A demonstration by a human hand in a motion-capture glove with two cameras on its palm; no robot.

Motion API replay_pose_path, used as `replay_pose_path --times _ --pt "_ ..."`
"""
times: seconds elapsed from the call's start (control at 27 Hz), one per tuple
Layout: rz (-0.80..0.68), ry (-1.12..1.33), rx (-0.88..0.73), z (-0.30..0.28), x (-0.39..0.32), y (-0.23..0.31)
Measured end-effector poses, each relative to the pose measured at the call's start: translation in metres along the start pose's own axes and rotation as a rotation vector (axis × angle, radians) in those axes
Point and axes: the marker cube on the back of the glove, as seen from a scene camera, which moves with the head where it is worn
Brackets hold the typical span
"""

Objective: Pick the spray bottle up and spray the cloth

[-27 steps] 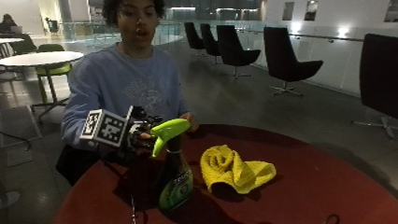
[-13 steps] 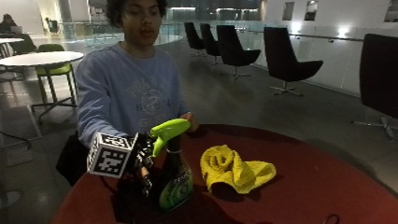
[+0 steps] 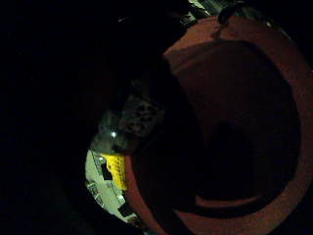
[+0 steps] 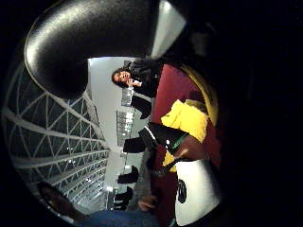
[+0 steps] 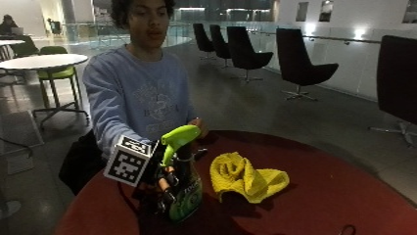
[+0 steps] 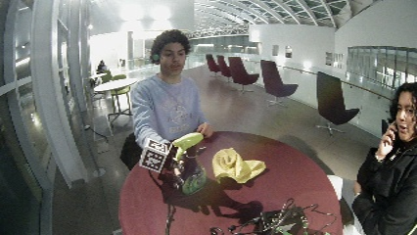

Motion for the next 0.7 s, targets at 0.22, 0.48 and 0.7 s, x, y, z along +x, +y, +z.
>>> replay_pose_path --times 0.22,0.48,0.7 --pt "0.01 -0.049 0.113 0.006 0.003 -0.014" --pt "-0.043 -0.143 0.087 0.003 0.002 -0.032" --pt "-0.077 -0.178 0.086 0.0 0.0 -0.036"
